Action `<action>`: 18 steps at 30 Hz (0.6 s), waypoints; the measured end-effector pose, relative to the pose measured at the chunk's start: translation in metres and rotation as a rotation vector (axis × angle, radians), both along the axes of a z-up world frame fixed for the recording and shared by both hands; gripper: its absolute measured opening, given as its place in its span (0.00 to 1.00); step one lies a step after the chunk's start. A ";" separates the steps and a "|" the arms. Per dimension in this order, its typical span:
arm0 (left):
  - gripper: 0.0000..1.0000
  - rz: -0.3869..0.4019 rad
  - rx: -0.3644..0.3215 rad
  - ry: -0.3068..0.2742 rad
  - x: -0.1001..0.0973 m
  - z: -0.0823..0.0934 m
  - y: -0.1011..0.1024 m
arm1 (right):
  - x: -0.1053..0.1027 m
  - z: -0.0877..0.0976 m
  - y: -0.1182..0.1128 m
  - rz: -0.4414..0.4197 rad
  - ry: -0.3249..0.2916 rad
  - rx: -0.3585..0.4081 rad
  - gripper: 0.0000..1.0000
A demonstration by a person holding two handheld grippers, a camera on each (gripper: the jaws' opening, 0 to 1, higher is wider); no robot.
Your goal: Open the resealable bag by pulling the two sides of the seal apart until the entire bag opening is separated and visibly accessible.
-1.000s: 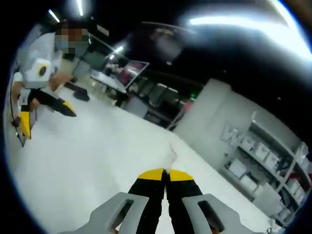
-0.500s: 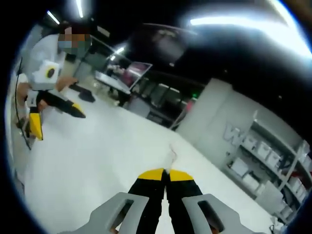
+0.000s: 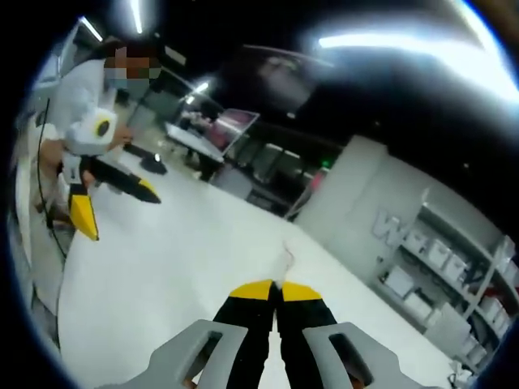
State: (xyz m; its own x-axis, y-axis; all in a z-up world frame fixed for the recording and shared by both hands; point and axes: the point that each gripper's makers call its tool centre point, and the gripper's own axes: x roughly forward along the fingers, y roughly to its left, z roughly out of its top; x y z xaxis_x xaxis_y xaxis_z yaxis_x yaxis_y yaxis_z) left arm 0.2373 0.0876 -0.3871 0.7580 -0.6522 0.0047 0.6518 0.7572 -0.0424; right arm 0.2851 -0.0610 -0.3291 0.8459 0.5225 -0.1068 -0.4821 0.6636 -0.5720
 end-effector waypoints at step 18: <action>0.90 -0.007 0.007 0.010 0.001 -0.004 0.002 | -0.015 -0.016 0.001 -0.004 0.017 -0.030 0.00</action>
State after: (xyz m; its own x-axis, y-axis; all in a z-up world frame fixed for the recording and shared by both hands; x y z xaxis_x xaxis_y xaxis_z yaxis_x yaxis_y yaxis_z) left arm 0.2382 0.0892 -0.3915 0.7532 -0.6578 -0.0071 0.6569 0.7527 -0.0435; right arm 0.2698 -0.0602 -0.3449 0.8462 0.5152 -0.1364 -0.4889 0.6485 -0.5834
